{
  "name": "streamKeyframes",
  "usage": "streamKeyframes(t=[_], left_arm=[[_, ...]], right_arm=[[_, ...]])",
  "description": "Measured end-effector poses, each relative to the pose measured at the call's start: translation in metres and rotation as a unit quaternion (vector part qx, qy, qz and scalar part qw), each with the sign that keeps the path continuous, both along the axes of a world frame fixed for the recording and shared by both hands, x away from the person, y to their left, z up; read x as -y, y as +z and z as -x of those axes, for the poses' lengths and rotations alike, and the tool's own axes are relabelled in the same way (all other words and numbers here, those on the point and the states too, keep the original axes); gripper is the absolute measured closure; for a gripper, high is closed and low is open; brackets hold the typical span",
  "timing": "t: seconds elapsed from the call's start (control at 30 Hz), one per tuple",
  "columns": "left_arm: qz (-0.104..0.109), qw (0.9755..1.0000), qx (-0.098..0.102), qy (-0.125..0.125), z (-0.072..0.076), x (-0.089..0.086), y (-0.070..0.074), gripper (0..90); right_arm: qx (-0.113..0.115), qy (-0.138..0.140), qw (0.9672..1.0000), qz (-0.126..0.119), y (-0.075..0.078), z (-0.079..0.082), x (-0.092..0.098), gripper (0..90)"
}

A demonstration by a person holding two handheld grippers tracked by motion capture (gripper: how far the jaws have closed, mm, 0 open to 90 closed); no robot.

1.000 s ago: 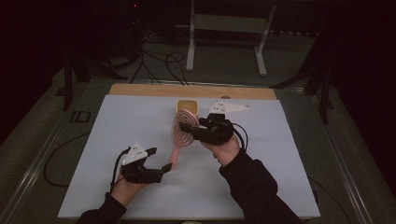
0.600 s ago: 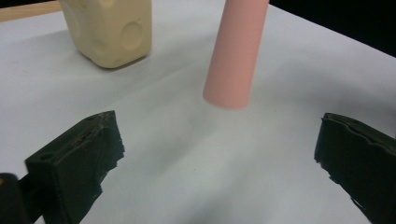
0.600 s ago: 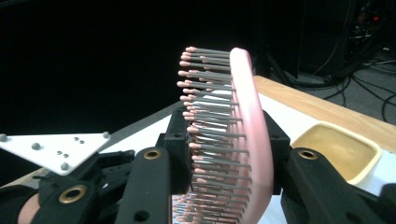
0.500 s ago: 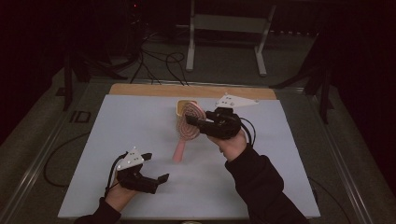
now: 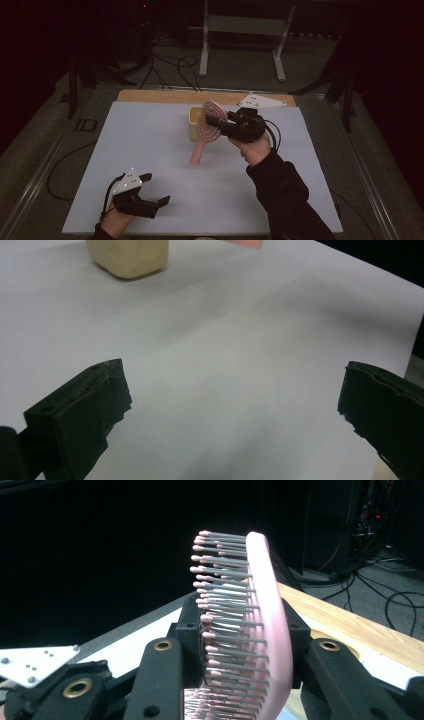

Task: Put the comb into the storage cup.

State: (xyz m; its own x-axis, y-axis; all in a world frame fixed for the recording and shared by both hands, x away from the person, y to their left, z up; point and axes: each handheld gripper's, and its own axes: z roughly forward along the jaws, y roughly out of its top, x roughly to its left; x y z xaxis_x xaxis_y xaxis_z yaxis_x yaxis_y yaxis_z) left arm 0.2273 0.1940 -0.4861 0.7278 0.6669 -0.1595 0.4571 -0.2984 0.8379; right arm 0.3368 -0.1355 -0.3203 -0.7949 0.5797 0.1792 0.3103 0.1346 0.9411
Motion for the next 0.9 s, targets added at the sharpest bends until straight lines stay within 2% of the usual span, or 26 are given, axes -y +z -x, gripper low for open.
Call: streamKeyframes(t=[0.1,0.2,0.43,0.6,0.9], left_arm=[[-0.005,1.0000,0.005,0.005,0.002,-0.002,-0.002,0.3],[-0.009,0.9999,0.007,0.000,0.005,-0.003,-0.005,0.3],[-0.012,0.9999,0.002,-0.005,0.006,-0.007,-0.011,0.3],[-0.014,0.9998,0.013,-0.010,0.007,-0.011,-0.013,0.3],[0.000,0.9997,0.025,0.002,0.007,-0.017,-0.011,0.3]], right_arm=[[0.004,-0.004,1.0000,0.001,0.002,-0.001,0.003,64.7],[0.006,-0.005,1.0000,0.003,0.004,-0.001,0.004,64.7],[0.014,-0.010,0.9999,0.000,0.013,-0.003,0.007,64.7],[0.025,-0.017,0.9995,-0.001,0.023,-0.008,0.007,64.7],[0.038,-0.027,0.9989,-0.005,0.038,-0.018,0.006,64.7]])
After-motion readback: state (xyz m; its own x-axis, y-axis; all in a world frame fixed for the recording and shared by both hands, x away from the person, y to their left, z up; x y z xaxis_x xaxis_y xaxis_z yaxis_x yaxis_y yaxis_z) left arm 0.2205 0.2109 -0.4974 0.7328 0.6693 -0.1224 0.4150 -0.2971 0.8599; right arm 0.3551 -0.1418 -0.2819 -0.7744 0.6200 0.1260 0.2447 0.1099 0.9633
